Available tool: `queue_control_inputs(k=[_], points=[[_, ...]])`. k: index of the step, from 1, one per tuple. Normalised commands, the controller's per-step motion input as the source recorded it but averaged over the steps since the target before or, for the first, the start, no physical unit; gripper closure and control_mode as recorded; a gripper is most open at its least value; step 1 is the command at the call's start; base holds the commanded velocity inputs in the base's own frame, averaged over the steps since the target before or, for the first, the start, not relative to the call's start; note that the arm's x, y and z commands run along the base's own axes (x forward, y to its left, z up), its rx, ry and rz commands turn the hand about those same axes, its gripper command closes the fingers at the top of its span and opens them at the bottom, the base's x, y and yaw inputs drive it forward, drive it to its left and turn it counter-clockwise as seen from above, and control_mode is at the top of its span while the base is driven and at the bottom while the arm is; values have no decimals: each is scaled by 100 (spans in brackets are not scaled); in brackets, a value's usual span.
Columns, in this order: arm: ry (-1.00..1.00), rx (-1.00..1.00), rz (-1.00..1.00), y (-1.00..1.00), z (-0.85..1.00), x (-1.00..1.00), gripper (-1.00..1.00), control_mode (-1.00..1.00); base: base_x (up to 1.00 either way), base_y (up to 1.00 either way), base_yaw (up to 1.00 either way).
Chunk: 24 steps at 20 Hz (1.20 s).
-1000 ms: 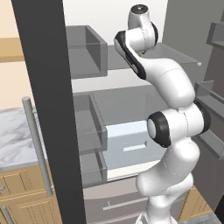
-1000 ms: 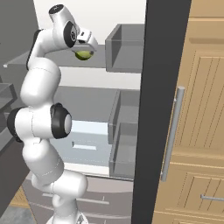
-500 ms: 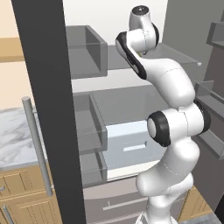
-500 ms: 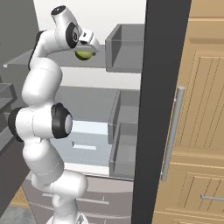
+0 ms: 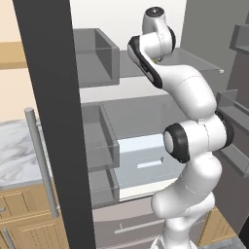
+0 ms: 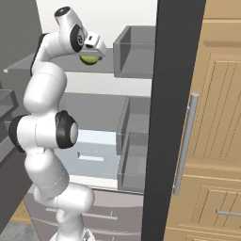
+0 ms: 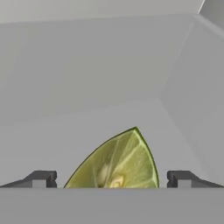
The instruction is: There is a bowl on the dining counter. Grab a lemon wedge from the fridge and place it in the bowl. Then get the liquor bottle and glass cup from the cabinet and place them next to the bowl.
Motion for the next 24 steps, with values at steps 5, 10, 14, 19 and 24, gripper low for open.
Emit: queue_control_inputs(k=[5, 10, 14, 19, 24], points=[[0, 0, 0, 1, -23, 0, -100, -100, 0, 0, 0], [0, 0, 0, 3, -26, 0, -100, -100, 0, 0, 0], [0, 0, 0, 4, -30, 0, -100, -100, 0, 0, 0], [0, 0, 0, 3, -37, 0, 100, -100, 0, 0, 0], [-1, 0, 0, 0, -32, 0, 100, -100, 0, 0, 0]])
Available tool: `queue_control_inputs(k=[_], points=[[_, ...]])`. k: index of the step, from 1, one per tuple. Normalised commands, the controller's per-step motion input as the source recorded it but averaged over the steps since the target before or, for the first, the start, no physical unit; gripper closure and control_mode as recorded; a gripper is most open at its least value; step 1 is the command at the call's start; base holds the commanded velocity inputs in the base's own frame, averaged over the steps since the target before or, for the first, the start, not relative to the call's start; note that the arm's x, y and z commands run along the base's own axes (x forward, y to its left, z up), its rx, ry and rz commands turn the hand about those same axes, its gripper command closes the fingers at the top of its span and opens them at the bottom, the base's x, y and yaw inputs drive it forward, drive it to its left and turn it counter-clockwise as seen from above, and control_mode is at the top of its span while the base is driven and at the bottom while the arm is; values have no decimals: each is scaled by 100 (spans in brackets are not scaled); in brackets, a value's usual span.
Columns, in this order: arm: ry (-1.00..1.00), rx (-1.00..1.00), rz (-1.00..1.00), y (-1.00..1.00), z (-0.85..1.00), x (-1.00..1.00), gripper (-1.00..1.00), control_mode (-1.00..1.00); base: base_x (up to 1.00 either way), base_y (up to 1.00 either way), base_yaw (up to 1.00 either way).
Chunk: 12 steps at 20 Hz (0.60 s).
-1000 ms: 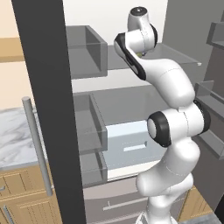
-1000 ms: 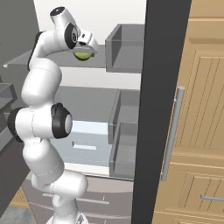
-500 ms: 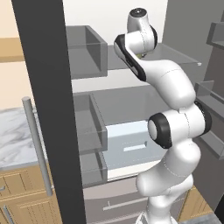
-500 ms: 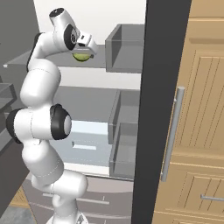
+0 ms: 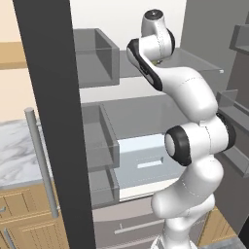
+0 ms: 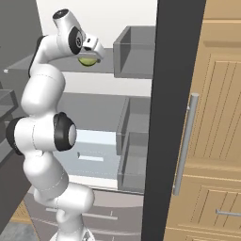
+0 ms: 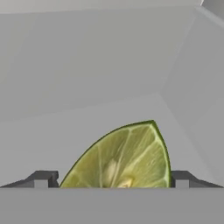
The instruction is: There is a bowl on the dining counter. Grab a lemon wedge from the fridge and place it in the bowl. Then get the liquor bottle and glass cup from the cabinet and place them next to the bowl.
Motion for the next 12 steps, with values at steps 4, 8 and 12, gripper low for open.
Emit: queue_control_inputs(k=[4, 8, 12], points=[[-12, 0, 0, 0, -15, -2, 100, -100, 0, 0, 0], [-10, 0, 0, 1, -3, -33, 100, -100, 0, 0, 0], [-20, 0, 0, 0, -1, -71, 100, -100, 0, 0, 0]])
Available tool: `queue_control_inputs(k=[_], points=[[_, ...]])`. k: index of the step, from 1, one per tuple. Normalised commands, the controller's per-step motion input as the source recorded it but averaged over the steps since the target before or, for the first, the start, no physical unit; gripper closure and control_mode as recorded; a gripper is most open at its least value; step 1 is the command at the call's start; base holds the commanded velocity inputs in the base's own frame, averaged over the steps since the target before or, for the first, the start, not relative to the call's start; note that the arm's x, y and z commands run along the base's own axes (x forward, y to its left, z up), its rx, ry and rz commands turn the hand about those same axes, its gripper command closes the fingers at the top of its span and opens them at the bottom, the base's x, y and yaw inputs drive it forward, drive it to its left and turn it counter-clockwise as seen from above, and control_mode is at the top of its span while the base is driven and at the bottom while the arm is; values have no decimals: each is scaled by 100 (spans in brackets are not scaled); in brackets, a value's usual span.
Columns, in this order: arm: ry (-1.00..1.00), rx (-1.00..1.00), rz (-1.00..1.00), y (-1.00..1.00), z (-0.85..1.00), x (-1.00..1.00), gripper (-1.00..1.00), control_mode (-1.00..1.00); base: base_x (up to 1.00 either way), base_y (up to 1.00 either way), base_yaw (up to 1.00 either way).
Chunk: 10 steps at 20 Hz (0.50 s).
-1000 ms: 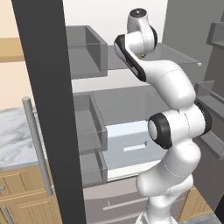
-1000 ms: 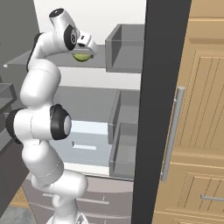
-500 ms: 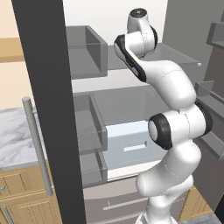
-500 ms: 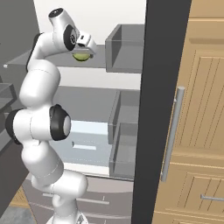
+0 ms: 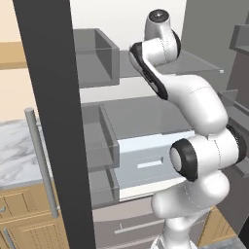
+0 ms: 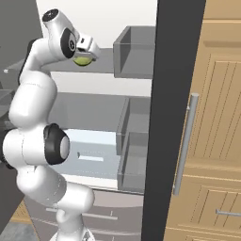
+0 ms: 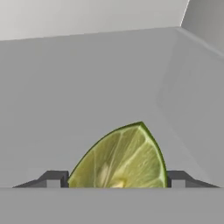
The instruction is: There is a bowl on the dining counter. Grab a lemon wedge from the fridge and place it in the bowl. Then get the liquor bottle and glass cup from the cabinet and place them next to the bowl.
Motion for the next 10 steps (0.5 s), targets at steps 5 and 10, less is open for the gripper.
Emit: queue_control_inputs(k=[5, 10], points=[[-7, 2, 0, 0, 11, -90, 100, -100, 0, 0, 0], [-3, 4, 0, 0, 5, -100, 100, -100, 0, 0, 0]])
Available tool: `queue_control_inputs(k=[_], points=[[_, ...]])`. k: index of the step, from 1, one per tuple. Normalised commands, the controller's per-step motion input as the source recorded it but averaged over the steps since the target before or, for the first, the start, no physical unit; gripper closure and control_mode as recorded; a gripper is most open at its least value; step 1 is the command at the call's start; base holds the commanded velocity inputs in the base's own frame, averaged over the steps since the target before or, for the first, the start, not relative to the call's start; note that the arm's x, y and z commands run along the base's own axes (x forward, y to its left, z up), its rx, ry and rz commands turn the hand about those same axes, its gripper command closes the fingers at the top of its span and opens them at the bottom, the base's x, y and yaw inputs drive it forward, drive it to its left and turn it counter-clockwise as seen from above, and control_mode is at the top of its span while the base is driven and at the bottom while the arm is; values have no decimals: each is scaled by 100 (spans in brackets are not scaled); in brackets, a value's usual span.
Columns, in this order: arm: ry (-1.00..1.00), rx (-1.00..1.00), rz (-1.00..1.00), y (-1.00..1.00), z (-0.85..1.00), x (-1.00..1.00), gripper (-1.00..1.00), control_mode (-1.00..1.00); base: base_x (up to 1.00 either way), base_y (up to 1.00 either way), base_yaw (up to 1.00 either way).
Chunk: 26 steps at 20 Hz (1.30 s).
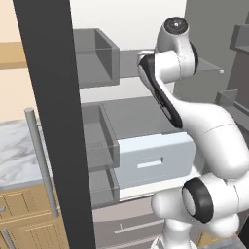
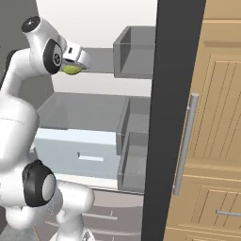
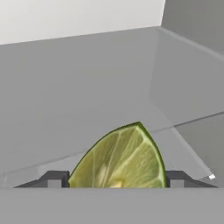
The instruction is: There is a bowl on the dining counter. Grab a lemon wedge from the fridge and place it in the bowl. Then get the liquor bottle and glass cup from the cabinet and place them next to the bowl.
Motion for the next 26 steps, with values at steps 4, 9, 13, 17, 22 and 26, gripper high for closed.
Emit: queue_control_inputs(k=[4, 9, 13, 17, 22, 26], points=[[0, 3, 5, -11, 10, -99, 100, -100, 0, 0, 0], [0, 0, 11, -23, 10, -100, 100, -100, 0, 0, 0], [0, 0, 14, -25, 5, -99, 100, -100, 0, 0, 0], [0, 0, 13, -23, 6, -92, 100, -100, 0, 0, 0], [-4, 0, 10, -7, 16, -75, 100, -100, 0, 0, 0], [-5, 0, 10, 0, 2, -72, 100, -100, 0, 0, 0]])
